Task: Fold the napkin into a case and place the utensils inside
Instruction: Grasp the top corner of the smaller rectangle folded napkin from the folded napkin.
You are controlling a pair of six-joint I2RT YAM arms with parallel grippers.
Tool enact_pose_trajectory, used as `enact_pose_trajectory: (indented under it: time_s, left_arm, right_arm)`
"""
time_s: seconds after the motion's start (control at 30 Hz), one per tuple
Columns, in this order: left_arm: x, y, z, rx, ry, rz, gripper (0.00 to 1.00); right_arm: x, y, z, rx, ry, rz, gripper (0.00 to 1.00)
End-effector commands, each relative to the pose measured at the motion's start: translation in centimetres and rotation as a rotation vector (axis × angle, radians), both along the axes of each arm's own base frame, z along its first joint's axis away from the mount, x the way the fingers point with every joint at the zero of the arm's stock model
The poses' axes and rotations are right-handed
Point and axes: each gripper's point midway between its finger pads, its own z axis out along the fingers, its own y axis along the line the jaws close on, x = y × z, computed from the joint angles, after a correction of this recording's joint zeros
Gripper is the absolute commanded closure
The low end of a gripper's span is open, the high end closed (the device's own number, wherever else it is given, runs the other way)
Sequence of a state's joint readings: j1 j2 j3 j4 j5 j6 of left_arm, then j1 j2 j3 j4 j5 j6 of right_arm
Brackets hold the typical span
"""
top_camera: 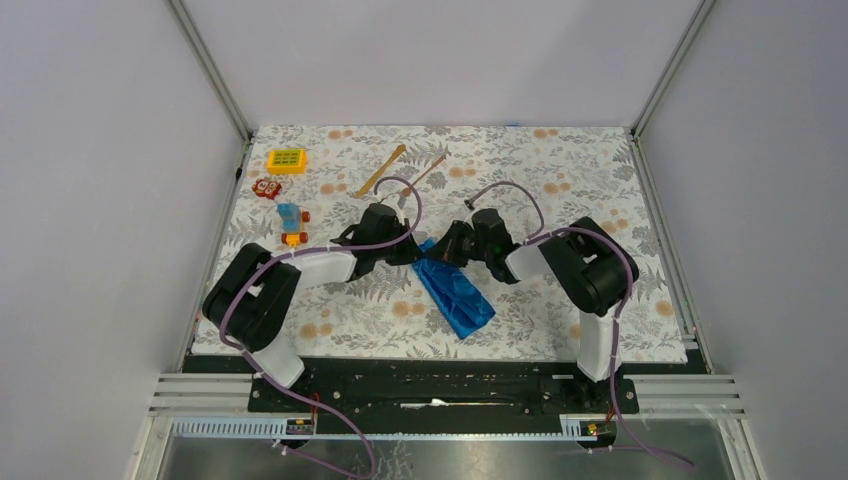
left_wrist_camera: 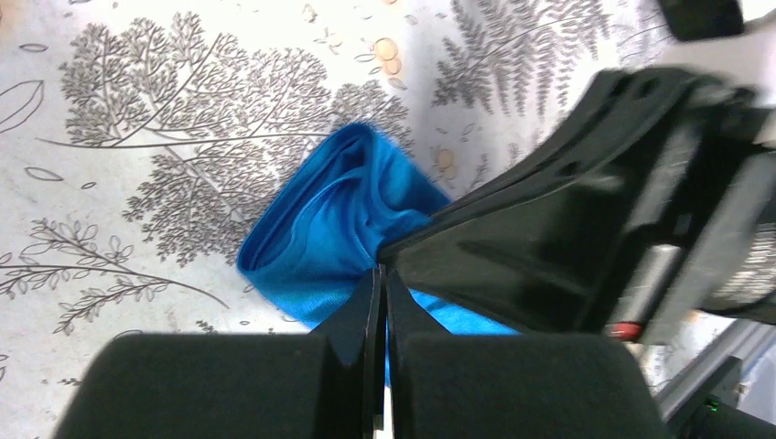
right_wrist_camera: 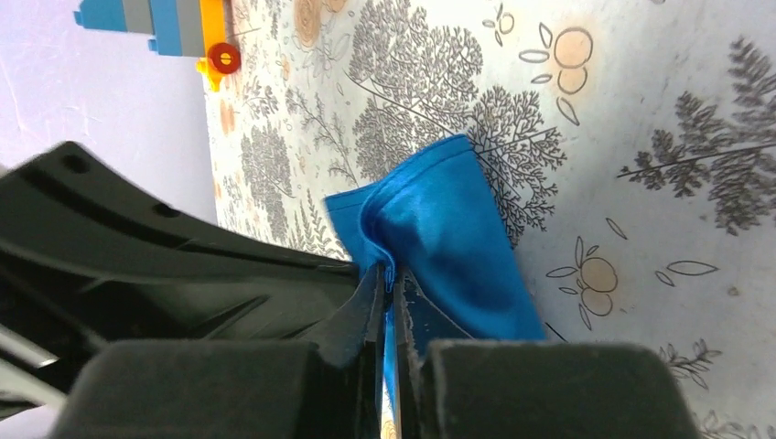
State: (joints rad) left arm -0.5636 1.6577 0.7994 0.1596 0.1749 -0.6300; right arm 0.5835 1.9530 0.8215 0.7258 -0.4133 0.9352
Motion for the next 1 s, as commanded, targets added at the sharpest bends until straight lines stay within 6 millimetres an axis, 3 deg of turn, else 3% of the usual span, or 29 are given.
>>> enact_pose_trajectory:
  time_s: [0.0,0.13,0.3,0.53,0.6,0.67,0.77,0.9,0.97]
  left_arm:
    - [1.1,-2.2,6.1,-0.166,-0.154,-0.039,1.00]
    - [0.8,-1.8,5.0,-0.164,-0.129,-0.014,1.00]
    - [0.2,-1.0,3.1,-0.133,-0.081,0.015,1.00]
    - [-0.2,0.5,1.9,-0.057,-0.060,0.038,1.00]
    - [-0.4,0.3,1.7,-0.067,-0.045,0.027,1.00]
    - [-0.6,0.1,1.4,-0.074,-0.021,0.031,1.00]
    - [-1.0,0.0,1.5,-0.086,-0.003,0.022,0.85]
    - [-1.3,0.8,2.6,-0.088,-0.007,0.036,0.59]
    - [-1.4,1.7,3.3,-0.083,-0.004,0.056,0.53]
  right_arm:
    - [-0.9,2.5,0.2,0.030,-0.022,0.052,0.97]
    - [-1.2,2.6,-1.0,0.014,-0.015,0.037,0.96]
    - [-0.9,3.6,-0.3,0.036,-0.040,0.094,0.89]
    - [-1.8,4.3,0.1,0.091,-0.035,0.158,0.70]
    - [-2.0,4.8,0.2,0.138,-0.010,0.164,0.68]
    - [-1.8,5.0,0.3,0.175,0.011,0.142,0.74]
    - [-1.4,4.9,-0.2,0.165,0.028,0.116,0.82]
    - [-1.4,4.4,-1.5,0.125,0.051,0.096,0.84]
    - [-1.5,4.3,-1.7,0.112,0.052,0.093,0.83]
